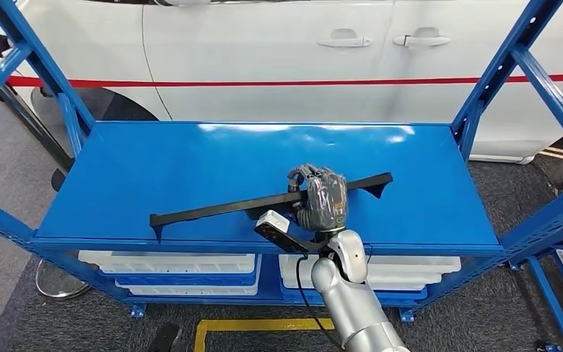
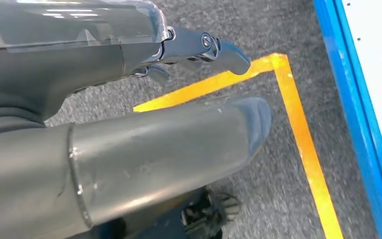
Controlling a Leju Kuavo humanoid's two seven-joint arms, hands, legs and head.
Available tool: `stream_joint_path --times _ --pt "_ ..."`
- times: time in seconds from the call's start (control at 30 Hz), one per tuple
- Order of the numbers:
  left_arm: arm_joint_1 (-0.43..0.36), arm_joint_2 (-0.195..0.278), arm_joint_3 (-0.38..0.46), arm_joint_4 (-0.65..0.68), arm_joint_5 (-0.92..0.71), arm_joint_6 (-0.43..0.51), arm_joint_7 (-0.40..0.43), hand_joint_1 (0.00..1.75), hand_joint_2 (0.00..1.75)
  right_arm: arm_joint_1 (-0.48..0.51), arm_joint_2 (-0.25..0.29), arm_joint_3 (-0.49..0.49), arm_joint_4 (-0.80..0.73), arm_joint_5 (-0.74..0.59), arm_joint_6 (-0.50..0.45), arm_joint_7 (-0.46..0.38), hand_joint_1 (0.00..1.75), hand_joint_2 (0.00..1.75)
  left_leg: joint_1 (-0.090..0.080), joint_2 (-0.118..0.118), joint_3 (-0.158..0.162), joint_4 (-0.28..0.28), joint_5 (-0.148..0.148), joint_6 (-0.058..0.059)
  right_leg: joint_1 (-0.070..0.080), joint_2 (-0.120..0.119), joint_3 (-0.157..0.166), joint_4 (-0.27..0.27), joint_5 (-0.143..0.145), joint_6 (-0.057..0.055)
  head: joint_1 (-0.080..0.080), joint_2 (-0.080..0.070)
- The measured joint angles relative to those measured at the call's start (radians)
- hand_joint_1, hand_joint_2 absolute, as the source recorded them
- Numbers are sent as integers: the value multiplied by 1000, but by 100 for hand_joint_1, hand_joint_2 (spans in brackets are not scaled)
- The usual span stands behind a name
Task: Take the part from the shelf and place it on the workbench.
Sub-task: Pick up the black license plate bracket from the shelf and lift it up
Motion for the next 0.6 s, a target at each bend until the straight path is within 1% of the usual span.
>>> stream_joint_path --times 0.03,0.1,0.13,0.17,0.2,0.23,0.27,0.3,0.33,0.37,0.4,0.43,0.47,0.5,0.53,0.6 --pt "1 0 5 0 0 6 -3 0 0 1 -2 18 -23 -8 0 7 175 175 -1 0 -2 1 0 -5 2 1 0 -4 -4 -4 0 0" --pt "4 0 14 0 1 15 -11 0 0 6 -5 49 -62 -19 0 13 175 175 1 0 -3 2 -3 -15 2 2 -1 -8 0 -15 0 0" --pt "6 0 18 0 4 19 -16 0 0 9 -7 61 -80 -26 1 12 175 175 3 0 -8 13 -13 -20 0 1 0 -11 2 -21 0 0" --pt "8 0 23 0 7 21 -21 0 0 12 -8 73 -99 -32 1 10 175 175 5 0 -20 43 -33 -25 -2 0 1 -14 3 -27 0 0" --pt "11 0 28 0 11 22 -27 0 0 17 -9 85 -117 -38 1 9 175 175 6 1 -42 92 -61 -29 -3 -1 2 -15 4 -31 0 0" --pt "14 0 33 0 13 22 -33 0 0 22 -11 98 -136 -42 1 8 175 175 7 1 -71 156 -94 -33 -2 -1 2 -15 3 -34 0 0" --pt "18 -1 37 0 14 23 -40 0 44 28 -13 109 -152 -42 1 8 175 175 8 1 -100 220 -120 -36 -1 -1 2 -14 3 -35 0 0" --pt "22 -1 40 0 14 23 -46 0 87 35 -15 118 -164 -40 1 8 175 175 8 1 -124 269 -135 -38 0 -1 2 -14 3 -36 0 0" --pt "25 -1 41 0 13 23 -51 0 131 41 -18 127 -174 -38 1 8 175 175 8 1 -137 294 -137 -38 0 -1 2 -14 2 -37 0 0" --pt "28 -1 42 0 12 24 -55 0 175 47 -20 137 -184 -38 1 7 175 175 8 1 -136 287 -122 -37 0 0 3 -14 2 -37 0 0" --pt "30 -1 43 0 12 24 -58 0 175 51 -22 149 -194 -43 1 6 175 175 8 1 -120 248 -94 -35 1 1 4 -13 1 -37 0 0" --pt "32 -1 45 0 11 24 -61 0 175 55 -24 163 -205 -51 1 5 175 175 7 1 -91 183 -56 -30 1 1 6 -13 0 -36 0 0" --pt "32 0 47 0 11 24 -63 0 175 56 -26 179 -215 -60 1 3 175 175 6 1 -58 111 -24 -24 2 2 7 -14 -1 -34 0 0" --pt "32 0 49 0 11 24 -65 0 175 56 -28 196 -223 -69 1 2 175 175 3 1 -31 50 -3 -19 3 3 7 -13 -2 -31 0 0" --pt "32 -1 52 0 11 22 -66 0 175 57 -31 214 -231 -77 1 1 175 175 1 0 -14 13 6 -14 4 3 6 -13 -2 -27 0 0" --pt "33 -2 56 0 11 9 -66 0 175 57 -36 251 -242 -89 1 5 175 175 -4 -1 -8 -4 4 -8 5 3 5 -15 0 -17 0 0"
